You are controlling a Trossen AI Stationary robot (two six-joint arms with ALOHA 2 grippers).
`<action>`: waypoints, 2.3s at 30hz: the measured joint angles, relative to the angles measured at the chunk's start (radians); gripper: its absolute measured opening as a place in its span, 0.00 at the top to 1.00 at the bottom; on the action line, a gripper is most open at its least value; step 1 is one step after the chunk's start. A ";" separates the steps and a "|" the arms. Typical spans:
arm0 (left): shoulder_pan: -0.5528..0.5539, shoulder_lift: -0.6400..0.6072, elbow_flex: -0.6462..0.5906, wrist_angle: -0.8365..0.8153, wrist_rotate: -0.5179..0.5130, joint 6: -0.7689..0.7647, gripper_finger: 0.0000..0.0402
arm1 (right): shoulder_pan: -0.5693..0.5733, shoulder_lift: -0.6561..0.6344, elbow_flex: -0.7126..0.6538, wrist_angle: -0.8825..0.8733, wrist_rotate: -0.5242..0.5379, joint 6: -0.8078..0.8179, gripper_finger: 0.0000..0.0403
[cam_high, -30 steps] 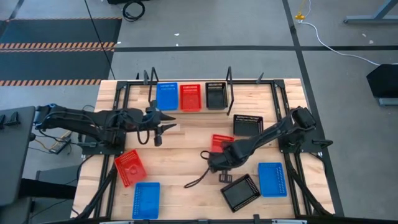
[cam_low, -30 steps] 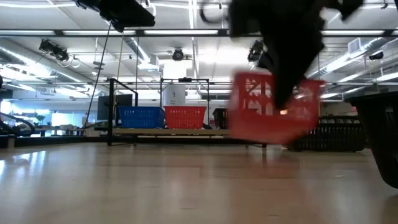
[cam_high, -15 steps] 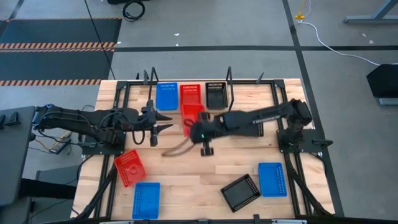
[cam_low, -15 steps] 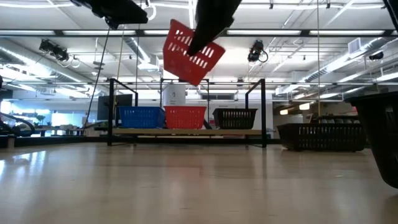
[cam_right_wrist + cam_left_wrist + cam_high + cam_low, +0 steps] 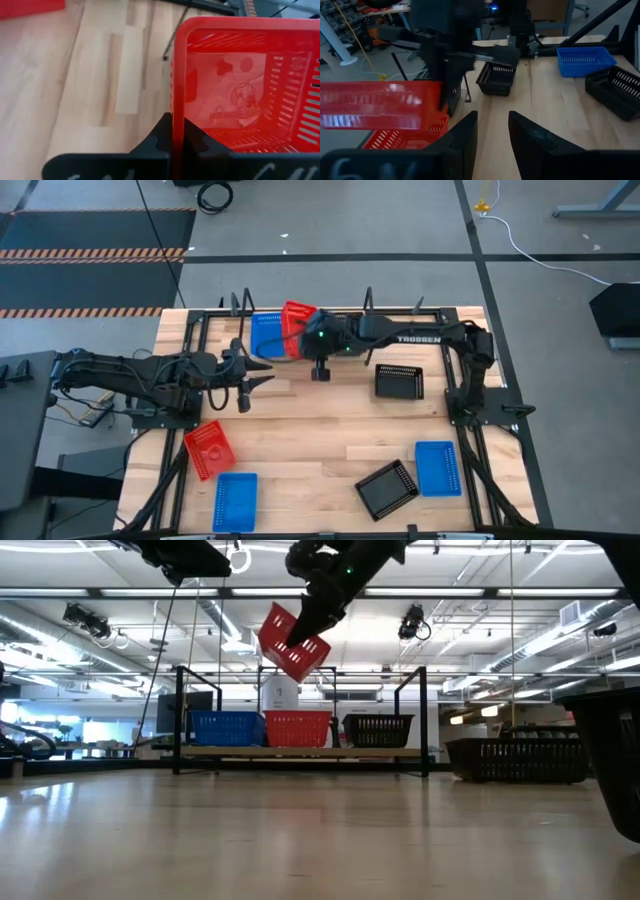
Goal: Stack baskets on shelf by color
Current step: Stack the right red basket on top of the red basket on the shelf
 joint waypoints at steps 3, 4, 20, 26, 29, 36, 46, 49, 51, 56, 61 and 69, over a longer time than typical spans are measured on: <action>0.000 0.001 0.000 0.000 0.000 0.000 0.71 | -0.038 0.000 0.000 0.025 -0.035 -0.004 0.97; 0.000 0.001 0.000 0.000 0.000 0.000 0.71 | -0.049 0.000 0.000 0.026 -0.059 -0.004 0.97; 0.000 0.001 0.000 -0.018 0.000 -0.001 0.71 | -0.124 0.001 -0.148 0.170 -0.100 -0.022 0.97; 0.000 0.001 0.000 -0.018 0.000 -0.001 0.71 | -0.145 0.001 -0.146 0.178 -0.096 0.011 0.97; 0.000 0.001 0.000 -0.018 0.000 -0.001 0.71 | -0.144 0.001 -0.146 0.169 -0.107 0.036 0.96; 0.000 0.001 0.000 -0.018 0.000 -0.003 0.71 | -0.141 0.000 -0.181 0.163 -0.115 0.063 0.96; 0.000 0.002 0.000 -0.018 0.000 -0.003 0.71 | -0.141 0.000 -0.216 0.208 -0.115 0.066 0.95; 0.000 0.002 0.000 -0.018 0.000 -0.003 0.71 | -0.141 0.000 -0.216 0.208 -0.115 0.068 0.94; 0.000 0.002 0.000 -0.018 0.000 -0.003 0.71 | -0.141 0.000 -0.216 0.208 -0.116 0.068 0.93; 0.000 0.002 0.000 -0.020 0.000 -0.004 0.71 | -0.140 0.000 -0.216 0.207 -0.116 0.074 0.89; 0.000 0.002 0.000 -0.024 0.000 -0.004 0.71 | -0.140 0.000 -0.216 0.207 -0.116 0.076 0.82; 0.000 0.002 0.000 -0.024 0.000 -0.005 0.71 | -0.137 0.000 -0.216 0.207 -0.116 0.076 0.73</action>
